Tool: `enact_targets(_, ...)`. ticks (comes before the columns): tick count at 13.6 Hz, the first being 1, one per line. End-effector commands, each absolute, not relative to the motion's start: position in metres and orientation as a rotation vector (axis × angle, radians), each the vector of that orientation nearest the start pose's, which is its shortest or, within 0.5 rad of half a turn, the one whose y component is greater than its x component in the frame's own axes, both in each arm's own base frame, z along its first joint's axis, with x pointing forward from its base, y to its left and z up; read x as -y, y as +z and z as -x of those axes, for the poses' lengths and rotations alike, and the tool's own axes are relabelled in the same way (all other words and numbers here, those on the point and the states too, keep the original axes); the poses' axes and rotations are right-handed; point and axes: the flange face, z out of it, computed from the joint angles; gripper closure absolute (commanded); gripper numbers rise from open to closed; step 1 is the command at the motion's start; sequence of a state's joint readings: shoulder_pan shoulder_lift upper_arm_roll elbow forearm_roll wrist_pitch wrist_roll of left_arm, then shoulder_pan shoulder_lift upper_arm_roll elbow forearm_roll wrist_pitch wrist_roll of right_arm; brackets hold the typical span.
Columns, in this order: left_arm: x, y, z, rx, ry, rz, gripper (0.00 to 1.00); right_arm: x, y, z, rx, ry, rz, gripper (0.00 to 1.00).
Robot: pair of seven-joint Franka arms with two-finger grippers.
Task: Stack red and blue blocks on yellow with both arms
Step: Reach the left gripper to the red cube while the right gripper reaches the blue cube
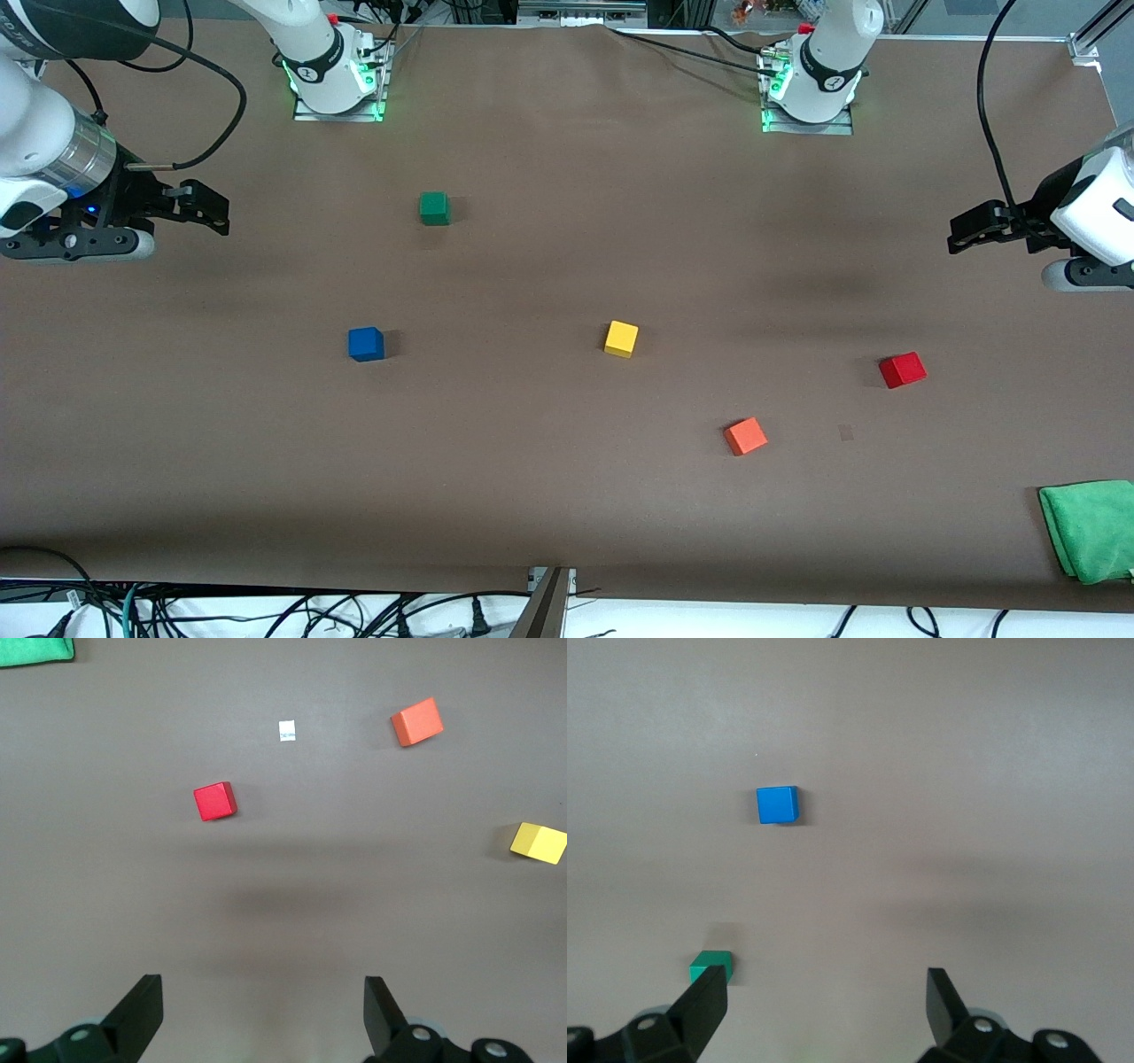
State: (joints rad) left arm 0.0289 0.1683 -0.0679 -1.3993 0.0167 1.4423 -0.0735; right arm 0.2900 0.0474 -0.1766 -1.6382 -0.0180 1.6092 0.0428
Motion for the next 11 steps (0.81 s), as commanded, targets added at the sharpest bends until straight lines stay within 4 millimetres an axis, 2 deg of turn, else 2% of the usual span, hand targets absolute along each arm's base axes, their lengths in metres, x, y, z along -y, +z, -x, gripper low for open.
enact_targets(1,0.015,0.602,-0.591,0.063,0.178,3.136,0.0,-0.063,0.575,-0.565,0.139,0.123,3.161,0.01)
enact_targets(4,0.014,0.582,-0.602,0.058,0.218,3.143,0.0,-0.063,0.575,-0.565,0.141,0.123,3.16,0.01)
enact_targets(6,0.01,0.54,-0.621,0.061,0.286,3.117,0.0,-0.065,0.57,-0.564,0.156,0.14,3.148,0.01)
enact_targets(7,0.006,0.529,-0.633,0.07,0.23,3.12,0.0,-0.066,0.565,-0.564,0.175,0.152,3.144,0.01)
enact_targets(9,-0.007,0.483,-0.654,0.095,0.231,3.114,0.0,-0.074,0.535,-0.573,0.162,0.205,3.092,0.01)
enact_targets(11,-0.022,0.437,-0.669,0.101,0.238,3.074,0.0,-0.086,0.492,-0.587,0.137,0.201,3.079,0.01)
